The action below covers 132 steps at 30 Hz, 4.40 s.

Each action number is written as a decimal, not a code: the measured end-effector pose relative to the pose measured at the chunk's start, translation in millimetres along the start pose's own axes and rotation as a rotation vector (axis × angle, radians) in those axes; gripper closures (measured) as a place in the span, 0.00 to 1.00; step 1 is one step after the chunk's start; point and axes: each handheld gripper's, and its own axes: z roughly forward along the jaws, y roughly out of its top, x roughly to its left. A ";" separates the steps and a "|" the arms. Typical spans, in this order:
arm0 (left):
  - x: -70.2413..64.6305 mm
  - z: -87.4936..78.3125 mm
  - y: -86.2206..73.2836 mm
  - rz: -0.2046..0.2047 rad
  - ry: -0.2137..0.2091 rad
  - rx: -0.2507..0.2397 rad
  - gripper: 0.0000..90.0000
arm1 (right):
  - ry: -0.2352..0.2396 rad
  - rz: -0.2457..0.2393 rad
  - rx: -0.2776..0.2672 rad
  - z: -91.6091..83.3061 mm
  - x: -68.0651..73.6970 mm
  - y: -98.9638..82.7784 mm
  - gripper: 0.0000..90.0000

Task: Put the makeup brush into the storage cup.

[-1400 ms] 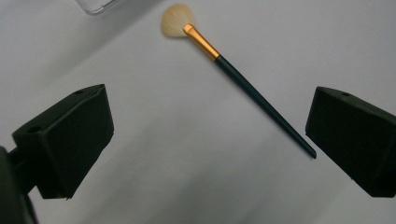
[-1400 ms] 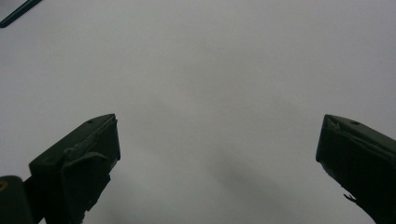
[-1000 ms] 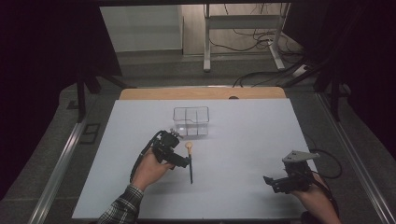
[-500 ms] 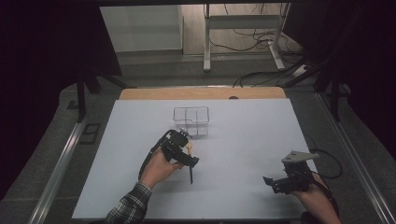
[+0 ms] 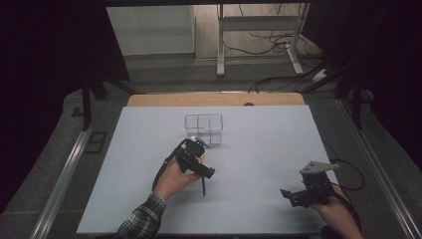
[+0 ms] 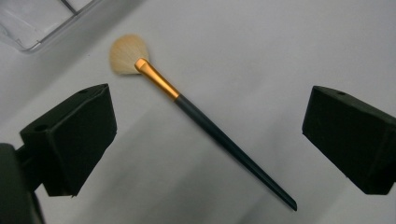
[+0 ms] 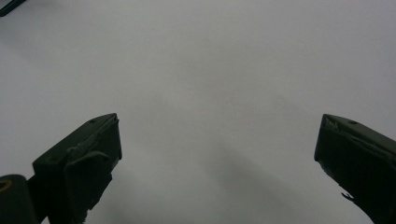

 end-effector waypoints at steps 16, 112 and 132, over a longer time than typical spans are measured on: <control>-0.5 19.4 -4.5 -0.014 0.012 0.044 0.07 | 0.007 -0.006 0.008 0.5 0.5 -0.4 0.01; -0.3 -24.7 -36.7 0.124 -0.058 -0.050 0.93 | 0.001 -0.026 -0.001 -2.5 1.2 -0.9 0.02; 21.4 -57.4 -54.9 0.031 -0.214 -0.259 0.93 | 0.001 -0.030 0.002 -2.3 1.7 -0.9 0.02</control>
